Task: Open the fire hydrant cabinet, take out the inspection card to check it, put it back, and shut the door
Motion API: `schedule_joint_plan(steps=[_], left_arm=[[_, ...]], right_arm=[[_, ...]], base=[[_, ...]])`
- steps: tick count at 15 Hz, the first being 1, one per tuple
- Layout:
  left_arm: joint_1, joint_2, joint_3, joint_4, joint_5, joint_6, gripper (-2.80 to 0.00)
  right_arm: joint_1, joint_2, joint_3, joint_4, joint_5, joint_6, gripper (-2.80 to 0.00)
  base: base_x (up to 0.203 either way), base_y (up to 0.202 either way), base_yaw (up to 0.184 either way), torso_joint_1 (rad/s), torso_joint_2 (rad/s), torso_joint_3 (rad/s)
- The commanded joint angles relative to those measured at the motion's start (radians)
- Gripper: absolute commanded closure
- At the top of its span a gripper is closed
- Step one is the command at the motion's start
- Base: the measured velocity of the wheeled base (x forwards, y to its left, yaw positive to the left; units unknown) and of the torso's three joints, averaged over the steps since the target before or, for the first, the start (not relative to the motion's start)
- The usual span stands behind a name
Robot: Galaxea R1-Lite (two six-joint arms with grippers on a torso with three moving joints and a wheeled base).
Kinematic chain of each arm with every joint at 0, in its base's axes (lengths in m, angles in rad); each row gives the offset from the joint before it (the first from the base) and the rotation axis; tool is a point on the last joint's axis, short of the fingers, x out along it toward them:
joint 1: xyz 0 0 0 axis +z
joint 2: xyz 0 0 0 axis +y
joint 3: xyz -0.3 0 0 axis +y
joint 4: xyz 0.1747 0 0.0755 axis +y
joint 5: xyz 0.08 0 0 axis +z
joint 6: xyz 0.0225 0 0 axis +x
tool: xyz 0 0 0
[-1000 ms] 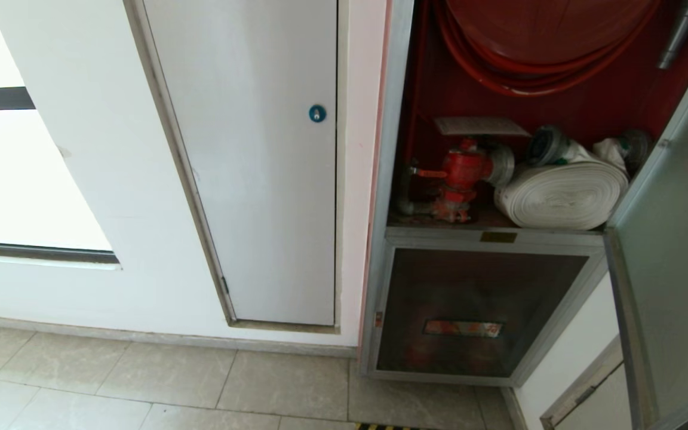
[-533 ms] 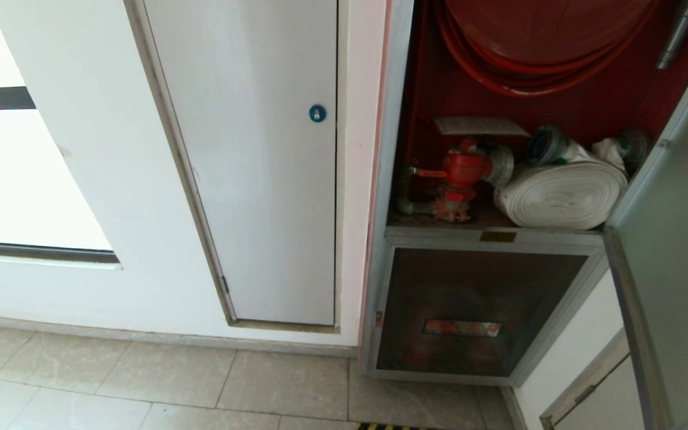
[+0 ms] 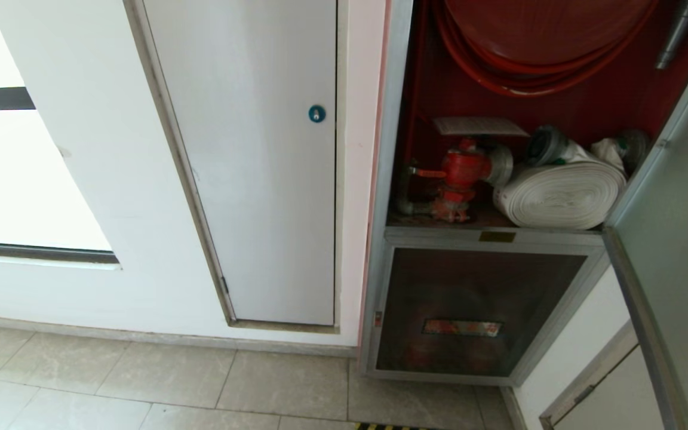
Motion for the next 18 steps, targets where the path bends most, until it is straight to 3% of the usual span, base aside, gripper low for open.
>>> schedule_joint_plan(steps=[1,5,14,18], left_arm=[[0.0,0.001,0.002,0.0,0.0,0.0,0.0],[0.0,0.001,0.002,0.0,0.0,0.0,0.0],[0.001,0.001,0.002,0.0,0.0,0.0,0.0],[0.0,0.001,0.002,0.0,0.0,0.0,0.0]], right_arm=[[-0.018,0.013,0.002,-0.005,-0.005,-0.001,0.0],[-0.082,0.057,-0.002,-0.005,-0.002,-0.001,0.0],[-0.131,0.079,-0.004,-0.005,-0.003,-0.001,0.0],[-0.25,0.112,-0.02,-0.005,0.008,0.002,0.0]], base=[[0.0,0.0,0.0,0.0,0.0,0.0],[0.0,0.0,0.0,0.0,0.0,0.0],[0.0,0.0,0.0,0.007,0.0,-0.002],[0.0,0.0,0.0,0.0,0.0,0.0]])
